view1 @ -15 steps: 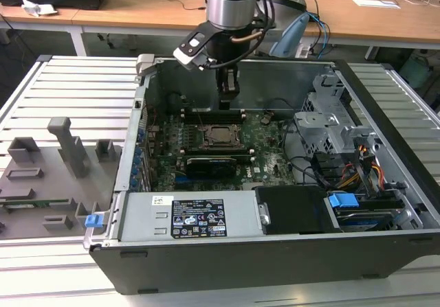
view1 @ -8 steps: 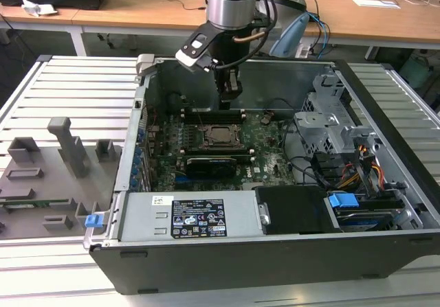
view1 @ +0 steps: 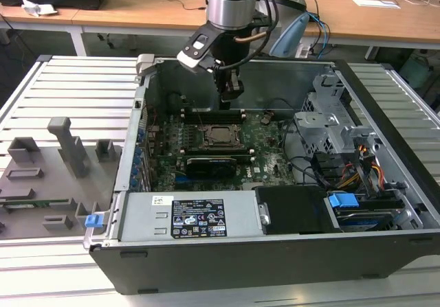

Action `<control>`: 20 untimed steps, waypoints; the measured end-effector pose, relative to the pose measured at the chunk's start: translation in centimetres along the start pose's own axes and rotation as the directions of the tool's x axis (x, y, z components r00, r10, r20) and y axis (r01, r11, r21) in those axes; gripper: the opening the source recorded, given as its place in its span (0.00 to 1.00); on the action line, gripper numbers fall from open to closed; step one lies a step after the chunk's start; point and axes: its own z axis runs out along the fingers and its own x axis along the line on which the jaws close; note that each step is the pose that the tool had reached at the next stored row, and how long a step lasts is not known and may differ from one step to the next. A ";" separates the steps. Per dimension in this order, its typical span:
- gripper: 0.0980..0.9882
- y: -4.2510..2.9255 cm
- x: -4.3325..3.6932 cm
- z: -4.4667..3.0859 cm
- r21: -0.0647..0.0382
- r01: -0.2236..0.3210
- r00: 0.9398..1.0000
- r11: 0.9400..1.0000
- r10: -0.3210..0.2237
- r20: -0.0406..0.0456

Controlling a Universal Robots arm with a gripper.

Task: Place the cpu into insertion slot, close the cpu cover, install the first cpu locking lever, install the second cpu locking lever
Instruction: 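Install the first cpu locking lever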

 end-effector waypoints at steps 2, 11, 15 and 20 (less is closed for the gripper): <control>0.01 0.00 0.00 0.00 0.000 0.014 1.000 1.000 -0.014 0.000; 0.01 0.00 0.00 0.00 0.000 0.088 0.996 0.996 -0.088 -0.002; 0.01 0.00 0.00 0.00 0.000 0.117 0.993 0.993 -0.117 -0.003; 0.01 0.00 0.00 0.00 0.000 0.140 0.990 0.990 -0.140 -0.004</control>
